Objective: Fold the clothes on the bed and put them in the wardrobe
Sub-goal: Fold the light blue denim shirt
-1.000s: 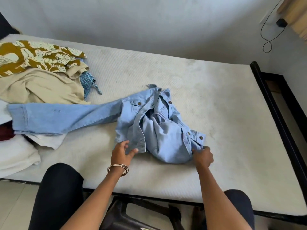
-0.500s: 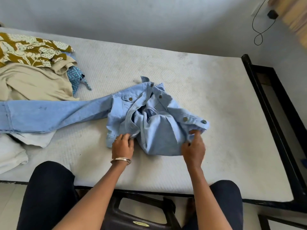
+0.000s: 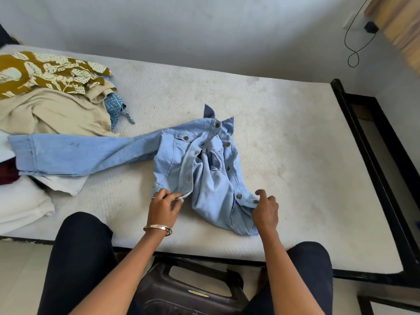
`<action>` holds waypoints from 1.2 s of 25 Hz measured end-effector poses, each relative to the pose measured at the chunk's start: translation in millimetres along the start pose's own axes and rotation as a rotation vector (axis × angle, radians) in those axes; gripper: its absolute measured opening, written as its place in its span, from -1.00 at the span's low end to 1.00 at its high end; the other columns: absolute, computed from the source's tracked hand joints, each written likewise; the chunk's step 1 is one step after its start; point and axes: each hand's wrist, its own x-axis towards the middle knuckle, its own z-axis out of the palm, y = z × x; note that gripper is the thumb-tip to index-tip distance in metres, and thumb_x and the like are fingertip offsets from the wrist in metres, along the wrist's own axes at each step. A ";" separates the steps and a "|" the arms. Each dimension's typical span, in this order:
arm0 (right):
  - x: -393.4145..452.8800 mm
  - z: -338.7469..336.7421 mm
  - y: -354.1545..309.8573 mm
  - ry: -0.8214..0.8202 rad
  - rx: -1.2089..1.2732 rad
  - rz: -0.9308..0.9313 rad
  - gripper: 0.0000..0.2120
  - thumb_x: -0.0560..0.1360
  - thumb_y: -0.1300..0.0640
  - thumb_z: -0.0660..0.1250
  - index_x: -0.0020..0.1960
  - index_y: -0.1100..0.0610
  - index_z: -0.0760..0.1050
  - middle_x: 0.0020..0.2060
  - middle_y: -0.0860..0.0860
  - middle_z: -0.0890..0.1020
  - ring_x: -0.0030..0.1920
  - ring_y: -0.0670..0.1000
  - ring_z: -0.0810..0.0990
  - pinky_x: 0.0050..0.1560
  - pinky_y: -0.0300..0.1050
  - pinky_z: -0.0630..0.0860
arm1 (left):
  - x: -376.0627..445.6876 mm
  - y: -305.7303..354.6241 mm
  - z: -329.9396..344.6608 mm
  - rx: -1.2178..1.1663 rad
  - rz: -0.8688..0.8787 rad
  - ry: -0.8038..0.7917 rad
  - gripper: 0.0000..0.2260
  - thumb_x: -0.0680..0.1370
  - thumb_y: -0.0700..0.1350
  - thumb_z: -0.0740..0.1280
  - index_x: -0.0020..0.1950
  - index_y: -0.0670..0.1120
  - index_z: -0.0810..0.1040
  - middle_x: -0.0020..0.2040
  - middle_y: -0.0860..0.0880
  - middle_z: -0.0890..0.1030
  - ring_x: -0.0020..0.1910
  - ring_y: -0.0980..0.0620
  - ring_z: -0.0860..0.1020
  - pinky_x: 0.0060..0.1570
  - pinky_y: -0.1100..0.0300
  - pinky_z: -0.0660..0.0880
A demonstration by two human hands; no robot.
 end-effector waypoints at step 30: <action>-79.5 -22.7 -100.6 -0.111 0.896 -0.054 -0.94 0.47 0.31 0.43 -0.18 0.24 0.64 -0.37 0.09 0.68 -0.36 0.00 0.66 -0.19 -0.10 0.66 | -2.4 104.6 -23.0 -0.304 -0.217 -0.090 -0.87 0.45 -0.22 0.46 -0.03 -0.19 0.71 -0.21 -0.14 0.70 -0.27 0.02 0.60 -0.17 0.25 0.49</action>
